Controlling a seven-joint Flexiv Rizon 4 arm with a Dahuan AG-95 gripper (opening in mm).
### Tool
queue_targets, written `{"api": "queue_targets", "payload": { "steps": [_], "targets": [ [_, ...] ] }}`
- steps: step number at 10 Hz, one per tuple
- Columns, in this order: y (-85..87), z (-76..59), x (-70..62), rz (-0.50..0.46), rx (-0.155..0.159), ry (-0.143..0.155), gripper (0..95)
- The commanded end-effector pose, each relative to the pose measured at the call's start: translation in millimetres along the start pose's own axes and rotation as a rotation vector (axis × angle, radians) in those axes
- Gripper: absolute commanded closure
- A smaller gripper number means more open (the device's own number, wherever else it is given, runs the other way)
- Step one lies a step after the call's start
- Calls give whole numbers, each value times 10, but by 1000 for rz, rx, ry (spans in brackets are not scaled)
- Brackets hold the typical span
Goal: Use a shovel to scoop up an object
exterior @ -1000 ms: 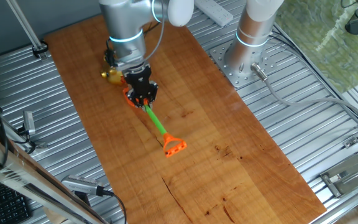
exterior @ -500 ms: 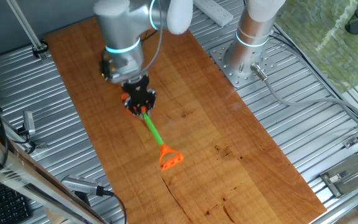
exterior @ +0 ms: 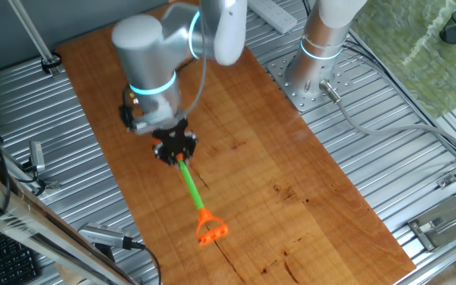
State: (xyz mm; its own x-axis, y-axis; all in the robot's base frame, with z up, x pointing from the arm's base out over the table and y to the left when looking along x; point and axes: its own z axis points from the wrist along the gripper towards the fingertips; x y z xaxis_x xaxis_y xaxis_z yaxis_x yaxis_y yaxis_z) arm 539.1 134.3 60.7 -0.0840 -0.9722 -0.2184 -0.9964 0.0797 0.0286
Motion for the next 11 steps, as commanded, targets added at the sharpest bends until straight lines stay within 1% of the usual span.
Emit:
{"api": "queue_targets", "payload": {
  "steps": [1,2,3,4,5,6,8,9,11],
  "targets": [
    [-40,51,-233,19,5,32,950],
    [-53,62,-308,28,6,35,950],
    [-76,74,-437,40,10,40,950],
    [-86,78,-487,44,11,41,950],
    [-103,84,-552,41,18,52,950],
    [-135,116,-637,8,20,61,950],
    [-118,202,-728,-7,35,65,950],
    [-123,238,-748,-19,39,63,950],
    [-116,317,-787,-34,49,73,950]
  ]
}}
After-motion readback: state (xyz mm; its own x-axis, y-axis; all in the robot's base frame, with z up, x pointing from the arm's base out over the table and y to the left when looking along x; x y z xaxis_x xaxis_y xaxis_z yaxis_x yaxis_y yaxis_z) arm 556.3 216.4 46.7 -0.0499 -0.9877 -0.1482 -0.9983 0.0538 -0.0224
